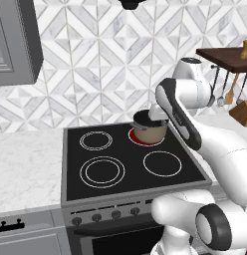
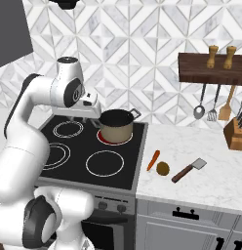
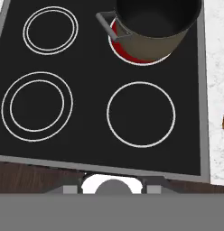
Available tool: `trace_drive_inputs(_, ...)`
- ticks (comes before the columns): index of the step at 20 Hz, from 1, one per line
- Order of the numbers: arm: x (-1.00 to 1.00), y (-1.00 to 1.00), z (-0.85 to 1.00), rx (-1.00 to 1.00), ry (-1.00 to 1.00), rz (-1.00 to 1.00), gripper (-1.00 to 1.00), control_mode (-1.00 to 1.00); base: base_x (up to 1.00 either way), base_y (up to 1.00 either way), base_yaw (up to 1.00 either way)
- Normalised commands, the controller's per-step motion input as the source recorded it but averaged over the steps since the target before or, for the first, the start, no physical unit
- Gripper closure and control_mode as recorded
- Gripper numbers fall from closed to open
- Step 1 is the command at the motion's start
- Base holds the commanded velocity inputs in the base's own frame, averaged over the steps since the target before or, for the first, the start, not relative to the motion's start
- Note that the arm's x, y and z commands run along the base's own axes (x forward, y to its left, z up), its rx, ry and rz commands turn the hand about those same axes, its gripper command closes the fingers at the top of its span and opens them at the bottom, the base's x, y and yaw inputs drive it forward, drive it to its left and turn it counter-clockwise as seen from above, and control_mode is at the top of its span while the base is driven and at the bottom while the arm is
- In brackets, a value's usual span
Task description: Put the avocado and carrot in the pot. Retrieve the spatula and lightly stir the vegetables in the pot.
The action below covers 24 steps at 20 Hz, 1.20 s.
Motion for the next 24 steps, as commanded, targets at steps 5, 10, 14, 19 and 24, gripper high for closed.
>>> trace_drive_inputs(5, -0.01, -0.22, -0.14, 0.0, 0.08, -0.05, -1.0, -1.0, 0.0, 0.0, 0.0)
trace_drive_inputs(10, 0.26, -1.0, -0.62, 0.13, 0.05, -0.23, -1.0, -1.0, 0.0, 0.0, 0.0)
trace_drive_inputs(14, 0.17, -1.0, -0.82, -0.02, 0.12, -0.13, -1.0, -1.0, 0.0, 0.0, 0.0)
trace_drive_inputs(19, 0.19, -1.0, -0.8, -0.03, 0.14, -0.22, -1.0, -1.0, 0.0, 0.0, 0.0)
trace_drive_inputs(24, 0.5, -1.0, -0.54, 0.0, 0.15, -0.27, -1.0, -1.0, 0.0, 0.0, 0.0)
